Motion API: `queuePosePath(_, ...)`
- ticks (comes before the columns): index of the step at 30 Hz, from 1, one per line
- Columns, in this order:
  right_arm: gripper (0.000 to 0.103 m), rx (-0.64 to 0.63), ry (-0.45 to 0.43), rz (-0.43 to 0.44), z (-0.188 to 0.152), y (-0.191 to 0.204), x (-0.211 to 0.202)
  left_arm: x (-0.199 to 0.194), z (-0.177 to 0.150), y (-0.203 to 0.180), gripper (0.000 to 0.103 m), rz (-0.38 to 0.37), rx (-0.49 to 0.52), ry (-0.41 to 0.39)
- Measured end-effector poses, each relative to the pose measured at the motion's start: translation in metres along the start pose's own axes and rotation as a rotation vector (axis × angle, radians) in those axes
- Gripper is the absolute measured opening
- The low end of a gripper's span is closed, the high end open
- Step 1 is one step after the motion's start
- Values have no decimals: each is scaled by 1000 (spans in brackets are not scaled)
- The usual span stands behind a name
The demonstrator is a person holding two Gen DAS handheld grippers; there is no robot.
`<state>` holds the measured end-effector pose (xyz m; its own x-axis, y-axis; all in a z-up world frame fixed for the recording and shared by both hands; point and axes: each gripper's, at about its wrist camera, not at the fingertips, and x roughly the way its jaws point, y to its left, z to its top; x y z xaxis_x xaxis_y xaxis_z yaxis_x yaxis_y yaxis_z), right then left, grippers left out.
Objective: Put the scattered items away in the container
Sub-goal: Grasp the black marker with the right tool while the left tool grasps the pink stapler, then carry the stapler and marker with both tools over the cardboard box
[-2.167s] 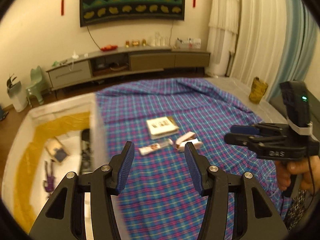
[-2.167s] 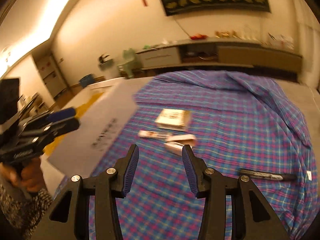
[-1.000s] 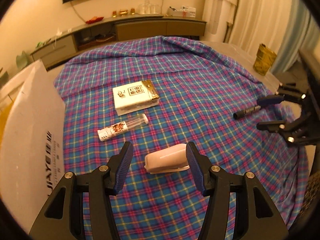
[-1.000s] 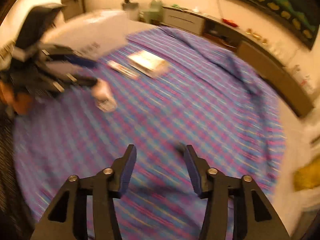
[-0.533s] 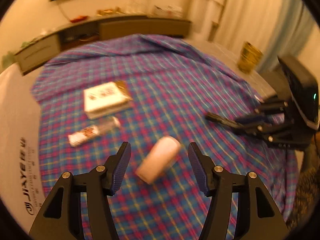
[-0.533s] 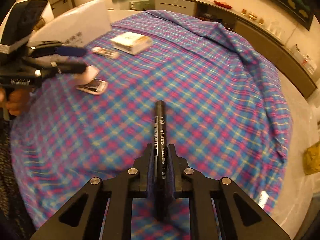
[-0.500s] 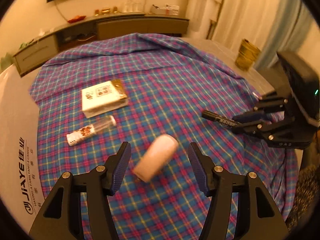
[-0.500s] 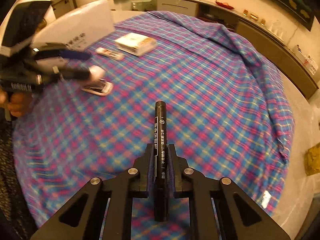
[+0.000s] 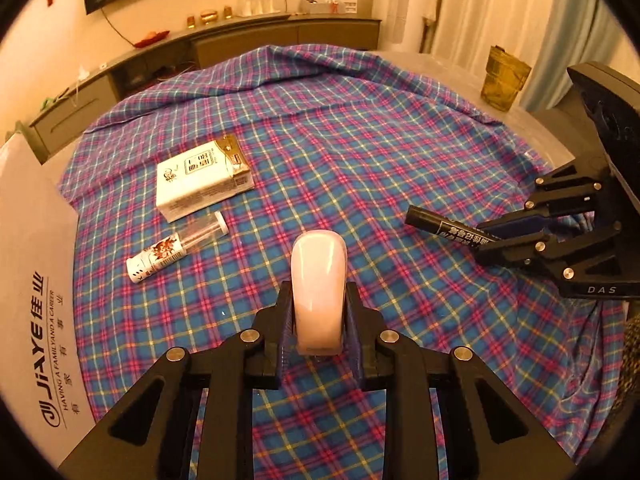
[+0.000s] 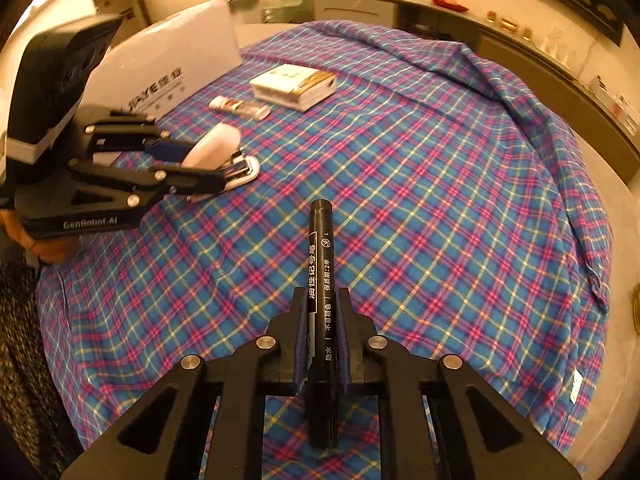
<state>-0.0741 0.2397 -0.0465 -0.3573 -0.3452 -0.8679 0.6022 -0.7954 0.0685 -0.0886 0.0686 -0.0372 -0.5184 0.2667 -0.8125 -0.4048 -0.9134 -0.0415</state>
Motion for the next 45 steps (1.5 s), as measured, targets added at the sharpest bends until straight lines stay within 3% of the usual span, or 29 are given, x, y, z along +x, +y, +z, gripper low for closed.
queuePosePath(13, 15, 153, -189, 83, 17, 34, -40, -54, 8, 13, 24, -21, -56, -111)
queuePosePath(22, 15, 217, -298, 76, 37, 71, -51, -99, 0, 33, 24, -29, -95, -190)
queuePosePath(36, 15, 283, -402, 76, 42, 132, -73, -165, -13, 54, 24, -56, -132, -311)
queuePosePath(45, 15, 245, -443, 85, 59, 170, -93, -206, -19, 79, 24, -60, -190, -393)
